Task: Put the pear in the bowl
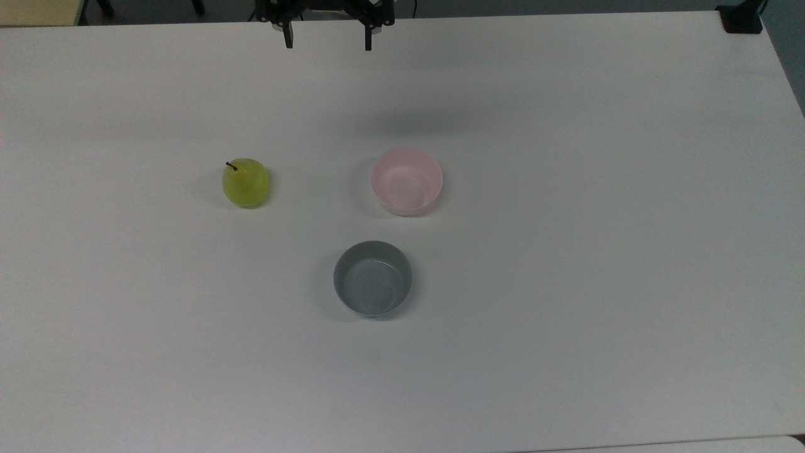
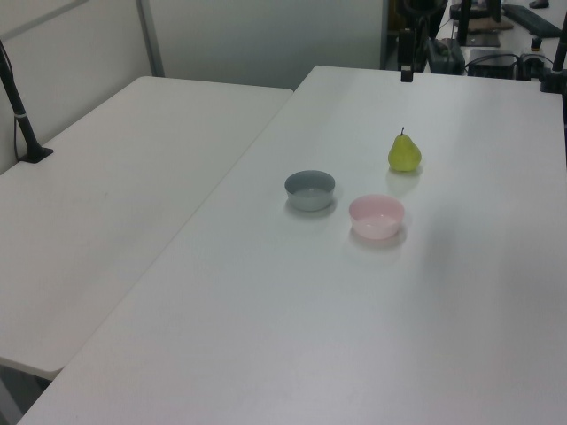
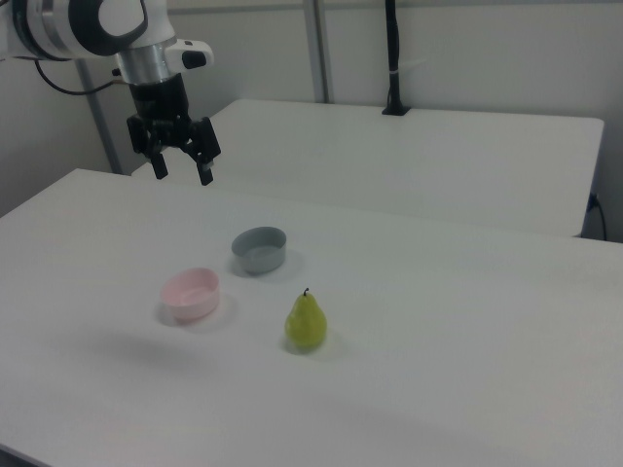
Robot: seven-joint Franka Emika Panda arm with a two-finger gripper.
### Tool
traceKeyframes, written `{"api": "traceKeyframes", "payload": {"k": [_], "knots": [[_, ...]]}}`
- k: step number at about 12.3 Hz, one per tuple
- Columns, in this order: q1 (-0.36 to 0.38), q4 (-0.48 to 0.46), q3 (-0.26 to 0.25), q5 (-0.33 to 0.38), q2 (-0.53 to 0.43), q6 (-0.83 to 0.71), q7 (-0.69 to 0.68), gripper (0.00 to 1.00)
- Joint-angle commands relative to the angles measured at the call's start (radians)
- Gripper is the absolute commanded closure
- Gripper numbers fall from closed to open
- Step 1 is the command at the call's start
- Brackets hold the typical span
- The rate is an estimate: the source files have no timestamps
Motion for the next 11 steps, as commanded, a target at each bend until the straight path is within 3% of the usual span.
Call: {"api": "traceKeyframes", "payload": {"k": [1, 9, 11], "knots": [[0.008, 0.008, -0.008, -0.002, -0.003, -0.013, -0.021, 0.0], [-0.002, 0.01, -0.014, -0.005, -0.003, -0.01, -0.026, 0.0], [-0.014, 0.01, -0.021, -0.036, 0.006, 0.001, -0.038, 0.0]]}}
